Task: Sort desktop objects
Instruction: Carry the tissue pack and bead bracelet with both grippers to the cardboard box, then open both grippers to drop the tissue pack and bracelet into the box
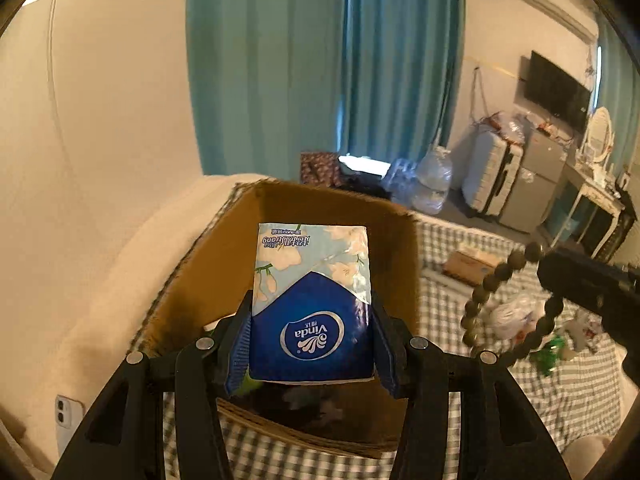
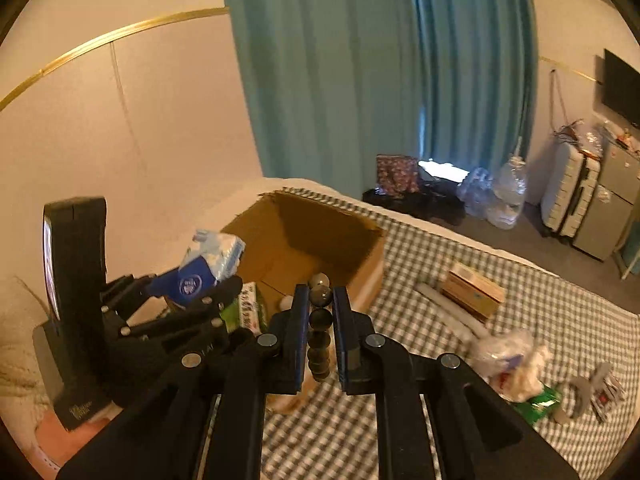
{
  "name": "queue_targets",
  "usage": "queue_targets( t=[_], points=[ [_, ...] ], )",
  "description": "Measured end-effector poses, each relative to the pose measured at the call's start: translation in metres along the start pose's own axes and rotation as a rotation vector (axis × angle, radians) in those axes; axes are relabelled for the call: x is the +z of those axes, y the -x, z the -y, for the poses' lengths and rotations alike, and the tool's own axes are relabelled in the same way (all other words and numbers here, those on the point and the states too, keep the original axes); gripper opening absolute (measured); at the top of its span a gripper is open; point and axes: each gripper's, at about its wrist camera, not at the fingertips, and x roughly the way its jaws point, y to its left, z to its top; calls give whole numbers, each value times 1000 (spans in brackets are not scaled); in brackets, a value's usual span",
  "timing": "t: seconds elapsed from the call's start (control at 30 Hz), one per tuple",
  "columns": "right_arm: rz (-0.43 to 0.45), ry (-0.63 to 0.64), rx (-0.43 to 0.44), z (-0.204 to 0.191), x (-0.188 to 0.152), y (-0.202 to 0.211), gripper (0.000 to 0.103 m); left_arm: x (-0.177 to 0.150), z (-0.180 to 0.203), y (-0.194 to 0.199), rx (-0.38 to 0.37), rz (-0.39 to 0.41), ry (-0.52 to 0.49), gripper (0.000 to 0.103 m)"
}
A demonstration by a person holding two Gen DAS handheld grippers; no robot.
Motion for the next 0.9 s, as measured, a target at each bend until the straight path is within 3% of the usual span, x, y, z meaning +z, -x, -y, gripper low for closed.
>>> queue_targets(
  t=[0.4, 0.5, 0.53, 0.57, 0.6, 0.63, 0.67, 0.9],
  points=[
    [-72, 36, 38, -31, 13, -67, 11, -3, -25, -39, 26, -59, 31, 52],
    [-86, 20, 34, -30, 19, -79, 12, -4, -28, -41, 40, -57, 45, 61],
    [-89, 10, 40, -29, 21, -81, 16, -6, -31, -42, 29, -63, 55, 67],
    [-80, -2, 41, -28, 23, -79, 31, -7, -32, -42, 20, -69, 63, 83],
    [-62, -18, 36, -26, 26, -76, 43, -9, -34, -42, 27, -70, 71, 92],
    [-38, -35, 21, -24, 29, -71, 63, -11, -35, -40, 37, -60, 72, 92],
    [-19, -41, 18, -23, 31, -67, 66, -13, -36, -38, 41, -50, 67, 92],
    [34, -62, -39, -4, 25, -26, 66, -18, -28, -19, 36, -62, 69, 98]
  ],
)
